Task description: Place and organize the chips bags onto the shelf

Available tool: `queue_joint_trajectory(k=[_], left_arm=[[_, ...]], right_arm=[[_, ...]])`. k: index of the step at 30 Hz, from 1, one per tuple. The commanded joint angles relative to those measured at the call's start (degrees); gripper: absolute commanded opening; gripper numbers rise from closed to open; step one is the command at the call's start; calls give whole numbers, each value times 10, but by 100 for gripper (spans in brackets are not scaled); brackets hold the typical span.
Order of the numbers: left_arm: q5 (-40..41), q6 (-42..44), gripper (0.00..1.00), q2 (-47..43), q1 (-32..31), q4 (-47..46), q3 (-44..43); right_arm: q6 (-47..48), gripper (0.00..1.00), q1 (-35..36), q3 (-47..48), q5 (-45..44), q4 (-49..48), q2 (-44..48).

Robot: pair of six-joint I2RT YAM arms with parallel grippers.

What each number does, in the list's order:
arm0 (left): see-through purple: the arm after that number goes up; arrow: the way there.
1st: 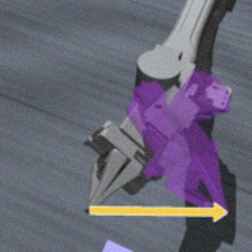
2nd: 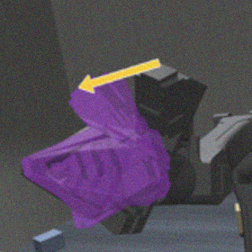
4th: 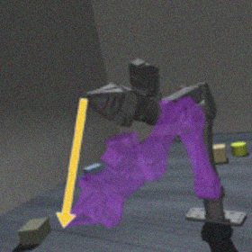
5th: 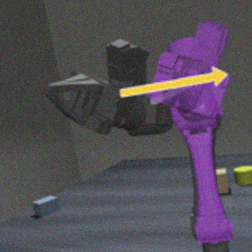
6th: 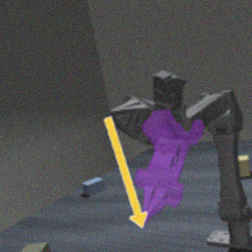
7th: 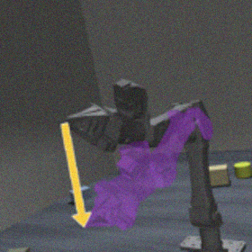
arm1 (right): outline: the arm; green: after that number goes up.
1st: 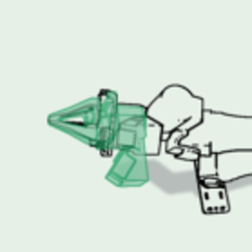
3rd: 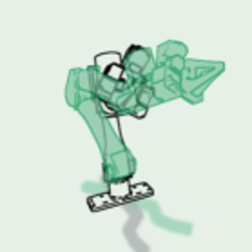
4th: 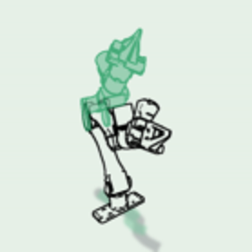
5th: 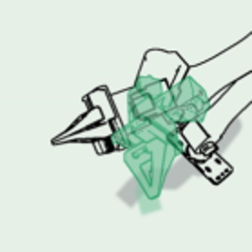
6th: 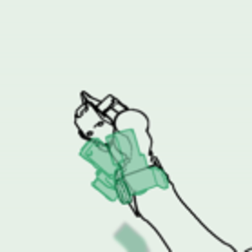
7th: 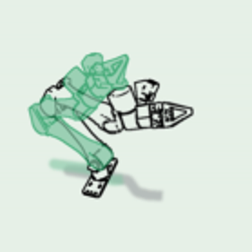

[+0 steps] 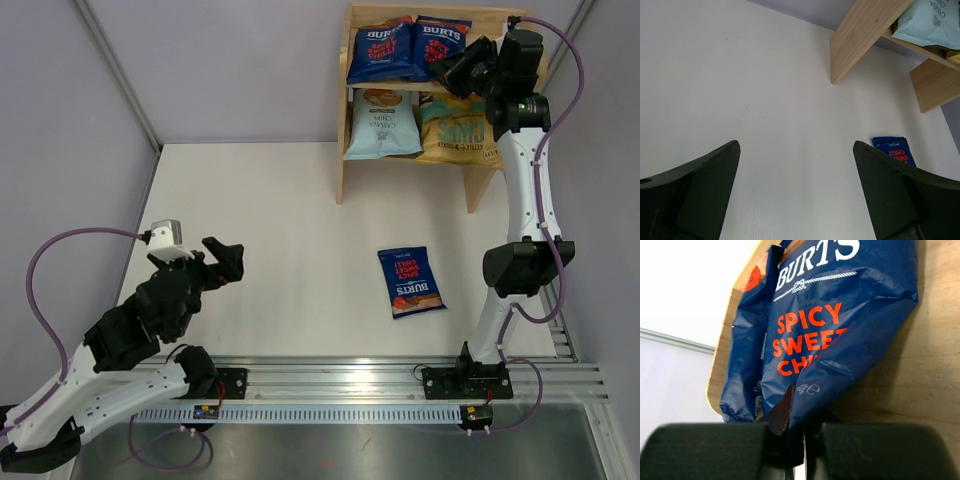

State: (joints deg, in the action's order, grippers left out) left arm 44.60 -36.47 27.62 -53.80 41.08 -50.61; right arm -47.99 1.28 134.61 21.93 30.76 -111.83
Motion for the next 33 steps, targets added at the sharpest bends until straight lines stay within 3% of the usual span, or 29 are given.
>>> queue_joint_trajectory(k=[1,5,7,8,11,21,24,25,26,31,33], left_arm=[[-9,-1,99,10,1,-21,-4],[-13,0,99,16,1,-23,-2],[-16,0,99,17,1,-25,1],[-18,0,99,19,1,-28,2],[-27,3,99,29,1,-36,3],[-132,3,99,152,1,-92,-12],[-202,-14,99,209,1,-145,-13],[-233,-32,99,228,1,-158,-13],[-249,-39,99,246,1,-186,-14],[-326,-98,99,398,-13,-263,-32],[-341,-110,99,450,-24,-288,-61]], right_arm=[[36,5,-4,15,-2,32,13],[40,30,-25,39,-8,57,11],[51,36,-29,49,-8,69,6],[56,46,-30,60,-8,84,2],[72,58,-30,62,-19,100,8],[121,67,-40,51,-79,139,65],[147,77,-52,23,-94,132,107],[152,84,-66,15,-74,127,118],[155,99,-75,0,-56,119,139],[215,100,-123,-16,-42,162,189],[245,100,-129,-70,-48,177,238]])
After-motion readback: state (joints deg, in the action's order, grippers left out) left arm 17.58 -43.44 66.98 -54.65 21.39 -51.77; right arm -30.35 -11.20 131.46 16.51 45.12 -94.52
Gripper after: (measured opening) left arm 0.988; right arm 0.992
